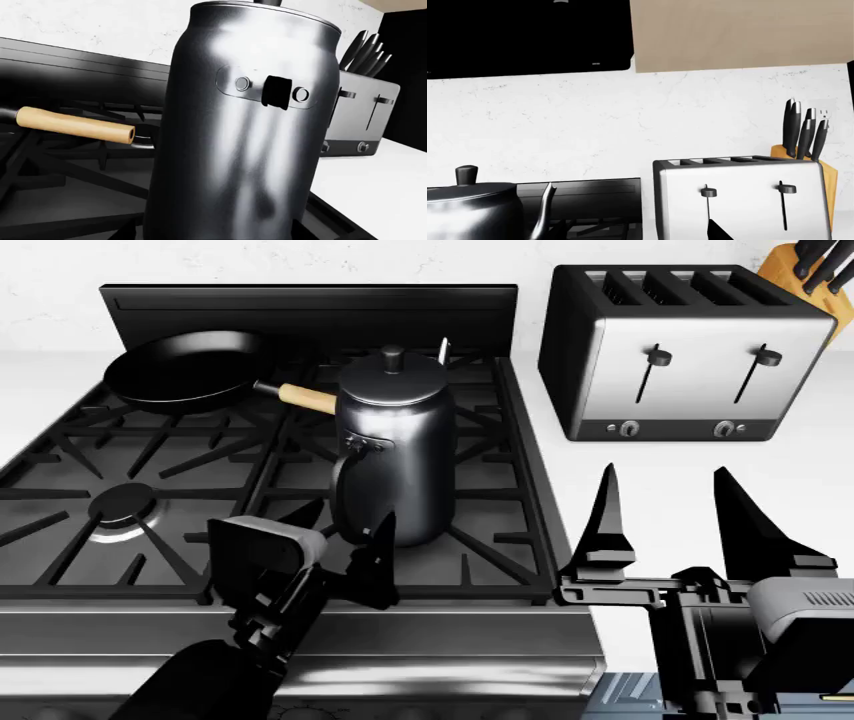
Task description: Pick the kettle from the counter and place it on a stove burner. Then turn the burner on.
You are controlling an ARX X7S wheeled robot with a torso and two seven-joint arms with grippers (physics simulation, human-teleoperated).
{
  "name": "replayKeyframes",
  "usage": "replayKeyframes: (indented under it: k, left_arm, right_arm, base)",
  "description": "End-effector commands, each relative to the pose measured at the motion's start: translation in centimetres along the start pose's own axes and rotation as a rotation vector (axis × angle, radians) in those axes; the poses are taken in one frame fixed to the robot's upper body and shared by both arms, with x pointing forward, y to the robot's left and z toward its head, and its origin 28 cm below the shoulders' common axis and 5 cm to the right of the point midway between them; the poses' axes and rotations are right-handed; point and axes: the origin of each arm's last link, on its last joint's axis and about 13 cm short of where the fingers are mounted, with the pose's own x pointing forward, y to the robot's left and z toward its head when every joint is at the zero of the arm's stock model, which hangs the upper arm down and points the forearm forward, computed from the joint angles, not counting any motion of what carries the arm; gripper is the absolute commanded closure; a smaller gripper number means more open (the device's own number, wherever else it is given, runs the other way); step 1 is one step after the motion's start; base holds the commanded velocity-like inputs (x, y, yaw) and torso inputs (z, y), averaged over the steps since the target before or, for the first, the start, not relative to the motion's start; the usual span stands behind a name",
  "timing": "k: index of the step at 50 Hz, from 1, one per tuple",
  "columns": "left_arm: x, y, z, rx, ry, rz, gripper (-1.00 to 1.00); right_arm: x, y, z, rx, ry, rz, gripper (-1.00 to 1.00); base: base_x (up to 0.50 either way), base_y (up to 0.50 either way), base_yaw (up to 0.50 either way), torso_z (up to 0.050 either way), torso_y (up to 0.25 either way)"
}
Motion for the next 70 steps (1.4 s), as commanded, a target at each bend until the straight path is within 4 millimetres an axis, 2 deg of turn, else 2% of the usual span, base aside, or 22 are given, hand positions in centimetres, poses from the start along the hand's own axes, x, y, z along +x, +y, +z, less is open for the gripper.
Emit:
replayKeyframes:
  k: [1,8,18,30,44,60,70]
  left_arm:
    - [-0.4,0.1,-0.5,-0.004,0.018,0.012,-1.0]
    - [-0.6,0.2,0.3,-0.009,-0.011,0.026,-1.0]
    - [-2.2,-0.7,2.0,0.0,-0.066,-0.005,-1.0]
    - [-3.7,-1.2,2.3,-0.005,-0.079,-0.027,-1.0]
    - [-5.5,-1.1,4.4,-0.022,-0.186,0.0,-1.0]
    - [-6.0,-1.1,4.6,-0.023,-0.214,-0.006,-1.0]
    - [-5.2,-0.7,5.0,0.041,-0.313,0.158,-1.0]
  right_arm:
    - [0.0,0.0,0.0,-0.001,0.0,0.001,-1.0]
    - [0.0,0.0,0.0,-0.001,-0.002,0.001,-1.0]
    - [0.0,0.1,0.1,-0.002,-0.002,0.002,-1.0]
    - [-0.1,0.1,0.2,-0.003,-0.005,0.004,-1.0]
    - [0.0,0.3,0.3,-0.022,0.014,-0.019,-1.0]
    - [0.0,0.5,0.6,-0.029,0.04,-0.029,-1.0]
    - [0.1,0.5,0.4,-0.036,0.053,-0.043,-1.0]
  base:
    - [0.0,0.0,0.0,0.0,0.0]
    - [0.0,0.0,0.0,0.0,0.0]
    - [0.0,0.0,0.0,0.0,0.0]
    - [0.0,0.0,0.0,0.0,0.0]
    - [0.0,0.0,0.0,0.0,0.0]
    - [-0.44,0.32,0.0,0.0,0.0]
    - [-0.49,0.31,0.0,0.0,0.0]
